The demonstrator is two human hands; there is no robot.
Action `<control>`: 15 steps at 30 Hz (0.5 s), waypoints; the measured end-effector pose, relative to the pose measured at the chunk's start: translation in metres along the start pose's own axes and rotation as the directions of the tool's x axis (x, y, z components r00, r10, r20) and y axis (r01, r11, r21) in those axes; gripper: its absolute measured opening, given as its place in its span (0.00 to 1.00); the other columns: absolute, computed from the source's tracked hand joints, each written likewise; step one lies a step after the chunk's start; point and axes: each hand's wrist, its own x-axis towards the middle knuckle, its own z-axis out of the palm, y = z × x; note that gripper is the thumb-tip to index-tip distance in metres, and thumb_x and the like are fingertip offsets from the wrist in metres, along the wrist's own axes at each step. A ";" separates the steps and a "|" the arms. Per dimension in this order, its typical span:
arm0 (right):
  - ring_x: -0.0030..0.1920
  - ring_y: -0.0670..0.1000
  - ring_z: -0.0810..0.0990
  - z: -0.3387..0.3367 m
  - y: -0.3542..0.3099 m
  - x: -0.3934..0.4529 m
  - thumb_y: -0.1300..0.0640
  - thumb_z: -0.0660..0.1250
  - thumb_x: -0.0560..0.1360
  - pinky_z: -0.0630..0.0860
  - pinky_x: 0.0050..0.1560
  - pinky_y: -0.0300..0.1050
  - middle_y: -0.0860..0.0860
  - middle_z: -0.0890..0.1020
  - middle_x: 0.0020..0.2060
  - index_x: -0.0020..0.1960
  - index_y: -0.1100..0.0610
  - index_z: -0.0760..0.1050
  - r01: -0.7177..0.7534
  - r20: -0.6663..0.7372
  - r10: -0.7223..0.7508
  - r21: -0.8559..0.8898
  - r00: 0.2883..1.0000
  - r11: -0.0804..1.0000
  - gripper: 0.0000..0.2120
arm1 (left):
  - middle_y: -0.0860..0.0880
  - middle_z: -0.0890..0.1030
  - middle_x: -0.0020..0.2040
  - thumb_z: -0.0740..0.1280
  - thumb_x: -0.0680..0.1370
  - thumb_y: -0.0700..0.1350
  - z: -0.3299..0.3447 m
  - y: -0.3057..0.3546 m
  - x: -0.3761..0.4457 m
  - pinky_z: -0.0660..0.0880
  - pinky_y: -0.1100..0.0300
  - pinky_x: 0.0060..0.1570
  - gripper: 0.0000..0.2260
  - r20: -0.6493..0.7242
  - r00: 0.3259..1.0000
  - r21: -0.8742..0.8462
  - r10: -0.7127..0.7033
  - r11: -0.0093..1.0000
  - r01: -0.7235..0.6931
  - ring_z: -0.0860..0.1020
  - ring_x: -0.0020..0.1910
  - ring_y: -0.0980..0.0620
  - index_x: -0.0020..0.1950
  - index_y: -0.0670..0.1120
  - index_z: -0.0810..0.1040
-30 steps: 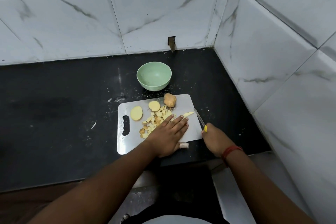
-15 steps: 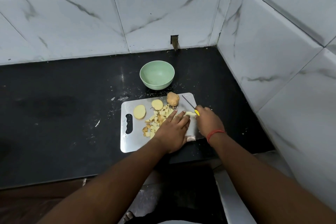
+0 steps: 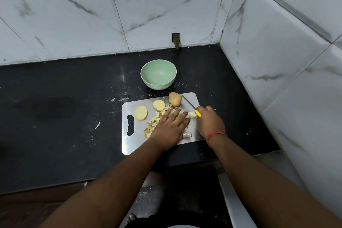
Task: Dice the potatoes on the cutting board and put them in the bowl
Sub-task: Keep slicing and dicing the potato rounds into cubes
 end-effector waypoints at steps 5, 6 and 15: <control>0.48 0.57 0.79 -0.002 0.016 -0.016 0.57 0.62 0.79 0.77 0.46 0.51 0.51 0.75 0.53 0.58 0.51 0.74 -0.063 -0.033 0.064 0.043 0.997 0.997 0.09 | 0.44 0.61 0.81 0.51 0.83 0.60 0.000 0.001 -0.002 0.50 0.41 0.79 0.30 -0.003 0.999 -0.009 -0.035 0.999 0.035 0.57 0.81 0.40 0.81 0.46 0.62; 0.48 0.56 0.79 -0.003 0.020 -0.020 0.57 0.62 0.79 0.77 0.46 0.51 0.51 0.75 0.52 0.58 0.51 0.74 -0.055 -0.023 0.057 0.058 0.998 0.997 0.09 | 0.43 0.62 0.81 0.48 0.83 0.62 -0.001 0.001 -0.003 0.51 0.41 0.79 0.31 -0.015 0.999 -0.026 -0.041 0.999 0.041 0.57 0.81 0.40 0.81 0.46 0.62; 0.50 0.52 0.77 -0.011 0.019 -0.027 0.60 0.63 0.77 0.74 0.51 0.44 0.51 0.79 0.51 0.56 0.54 0.78 -0.096 -0.005 0.103 0.329 0.995 0.940 0.10 | 0.44 0.75 0.69 0.52 0.84 0.62 -0.006 0.015 -0.013 0.58 0.40 0.77 0.30 -0.137 0.982 -0.035 0.134 0.990 -0.140 0.69 0.73 0.41 0.74 0.41 0.73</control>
